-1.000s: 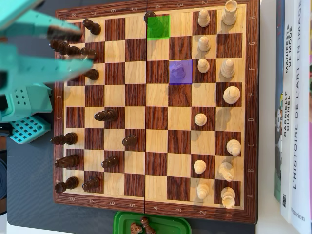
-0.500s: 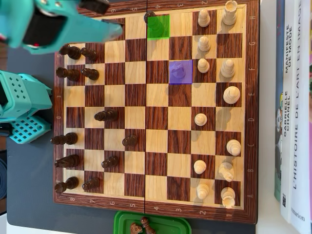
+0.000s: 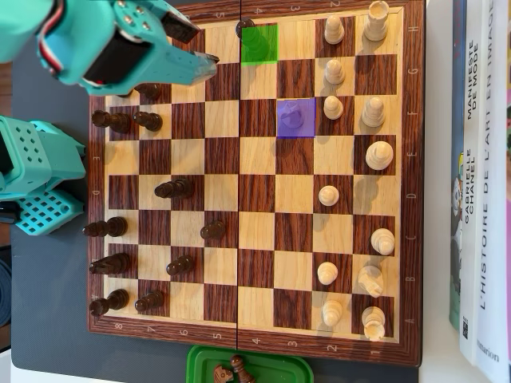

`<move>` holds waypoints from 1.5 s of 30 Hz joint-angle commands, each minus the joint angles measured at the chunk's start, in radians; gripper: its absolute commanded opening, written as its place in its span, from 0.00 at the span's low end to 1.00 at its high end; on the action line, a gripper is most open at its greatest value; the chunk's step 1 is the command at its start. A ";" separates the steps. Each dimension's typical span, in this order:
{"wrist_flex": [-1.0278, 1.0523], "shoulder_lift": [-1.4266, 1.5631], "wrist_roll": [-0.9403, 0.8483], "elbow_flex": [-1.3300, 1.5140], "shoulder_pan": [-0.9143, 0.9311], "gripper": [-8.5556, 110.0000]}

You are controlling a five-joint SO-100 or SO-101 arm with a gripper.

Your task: Play chess

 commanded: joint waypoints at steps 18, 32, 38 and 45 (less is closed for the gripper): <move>-0.149 -0.201 0.008 -0.114 -0.035 0.20; -0.156 -0.209 0.009 -0.103 -0.077 0.20; -0.158 -0.215 0.009 -0.104 -0.075 0.20; -0.149 -0.276 0.009 -0.137 -0.057 0.20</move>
